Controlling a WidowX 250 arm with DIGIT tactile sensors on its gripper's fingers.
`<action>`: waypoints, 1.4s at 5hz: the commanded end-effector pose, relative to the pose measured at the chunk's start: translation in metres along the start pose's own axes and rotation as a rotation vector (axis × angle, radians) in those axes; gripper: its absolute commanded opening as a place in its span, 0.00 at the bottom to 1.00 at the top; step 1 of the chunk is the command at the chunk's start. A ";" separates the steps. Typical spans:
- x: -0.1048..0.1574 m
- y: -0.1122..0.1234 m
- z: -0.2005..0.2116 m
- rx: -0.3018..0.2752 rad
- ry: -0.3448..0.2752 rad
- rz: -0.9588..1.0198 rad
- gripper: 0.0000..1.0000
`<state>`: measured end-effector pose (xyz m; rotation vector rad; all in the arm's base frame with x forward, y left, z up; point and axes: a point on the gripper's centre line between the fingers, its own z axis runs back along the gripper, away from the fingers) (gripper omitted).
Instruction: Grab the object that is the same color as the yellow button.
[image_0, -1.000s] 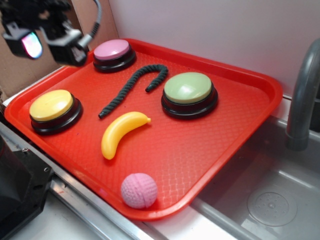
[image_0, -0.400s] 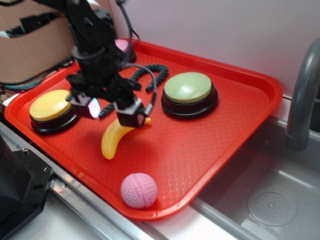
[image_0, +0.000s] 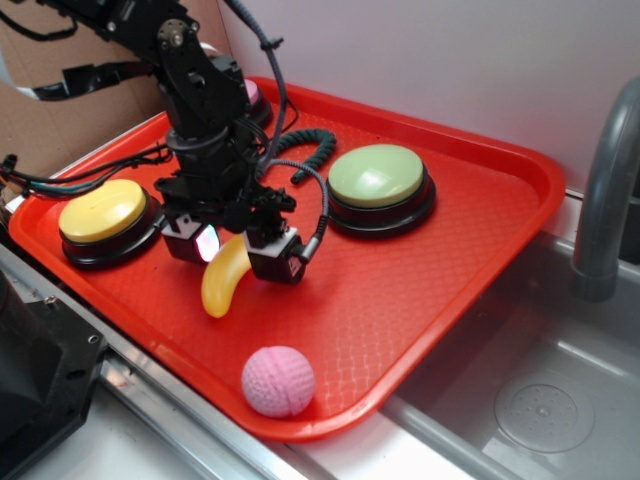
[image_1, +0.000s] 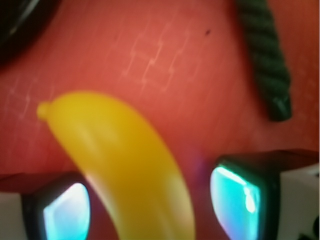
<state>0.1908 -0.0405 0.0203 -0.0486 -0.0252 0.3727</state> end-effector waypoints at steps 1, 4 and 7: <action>0.003 0.000 0.005 -0.011 -0.035 -0.019 0.00; 0.024 0.031 0.117 0.077 -0.115 -0.156 0.00; 0.042 0.066 0.177 0.039 -0.167 0.004 0.00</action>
